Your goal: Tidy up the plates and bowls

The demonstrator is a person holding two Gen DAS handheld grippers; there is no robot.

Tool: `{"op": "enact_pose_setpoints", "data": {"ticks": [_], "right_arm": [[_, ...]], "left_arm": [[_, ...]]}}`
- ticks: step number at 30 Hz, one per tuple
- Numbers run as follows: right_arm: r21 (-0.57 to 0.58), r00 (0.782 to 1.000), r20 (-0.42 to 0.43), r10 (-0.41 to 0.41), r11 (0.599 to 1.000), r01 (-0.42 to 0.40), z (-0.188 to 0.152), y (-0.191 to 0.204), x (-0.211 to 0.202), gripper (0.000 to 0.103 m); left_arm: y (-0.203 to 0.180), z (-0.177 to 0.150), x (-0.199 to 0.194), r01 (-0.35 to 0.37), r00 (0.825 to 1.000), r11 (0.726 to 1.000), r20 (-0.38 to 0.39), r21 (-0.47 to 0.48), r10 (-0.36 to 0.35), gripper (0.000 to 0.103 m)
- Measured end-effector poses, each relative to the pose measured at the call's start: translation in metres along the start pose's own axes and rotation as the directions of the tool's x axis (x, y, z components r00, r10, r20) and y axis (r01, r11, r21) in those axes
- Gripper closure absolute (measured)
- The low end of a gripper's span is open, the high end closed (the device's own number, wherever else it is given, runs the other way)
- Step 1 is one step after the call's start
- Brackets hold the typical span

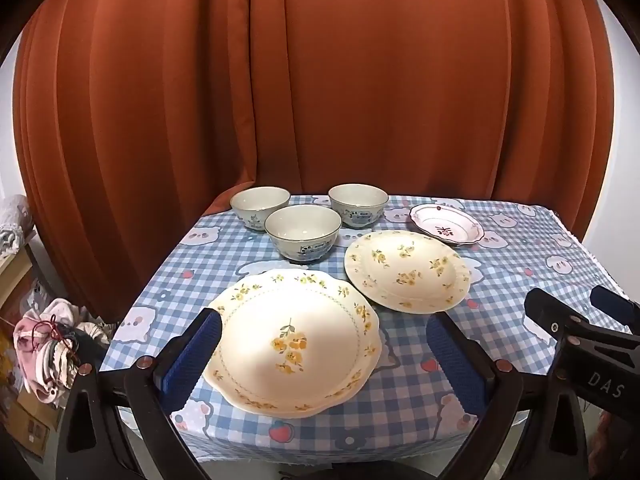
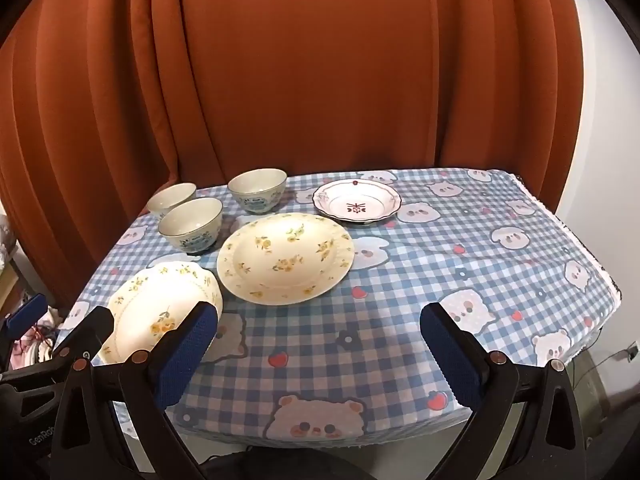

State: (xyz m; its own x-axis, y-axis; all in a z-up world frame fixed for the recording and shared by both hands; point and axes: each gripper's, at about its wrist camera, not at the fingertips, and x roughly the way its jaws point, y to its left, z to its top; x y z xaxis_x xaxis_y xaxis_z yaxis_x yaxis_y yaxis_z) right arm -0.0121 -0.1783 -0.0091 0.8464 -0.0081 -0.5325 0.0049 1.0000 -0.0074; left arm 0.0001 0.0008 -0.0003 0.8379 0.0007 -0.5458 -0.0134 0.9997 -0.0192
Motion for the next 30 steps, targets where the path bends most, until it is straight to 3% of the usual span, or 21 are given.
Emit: {"op": "enact_pose_setpoints", "data": {"ticks": [30], "right_arm": [[0.001,1.000,-0.002,0.025,1.000,-0.025,0.0035,-0.0018,0.0041,0.001]], "left_arm": [[0.0053,-0.0018,0.0080,0.000,1.000,1.000,-0.015,-0.007,0.000,0.001]]}}
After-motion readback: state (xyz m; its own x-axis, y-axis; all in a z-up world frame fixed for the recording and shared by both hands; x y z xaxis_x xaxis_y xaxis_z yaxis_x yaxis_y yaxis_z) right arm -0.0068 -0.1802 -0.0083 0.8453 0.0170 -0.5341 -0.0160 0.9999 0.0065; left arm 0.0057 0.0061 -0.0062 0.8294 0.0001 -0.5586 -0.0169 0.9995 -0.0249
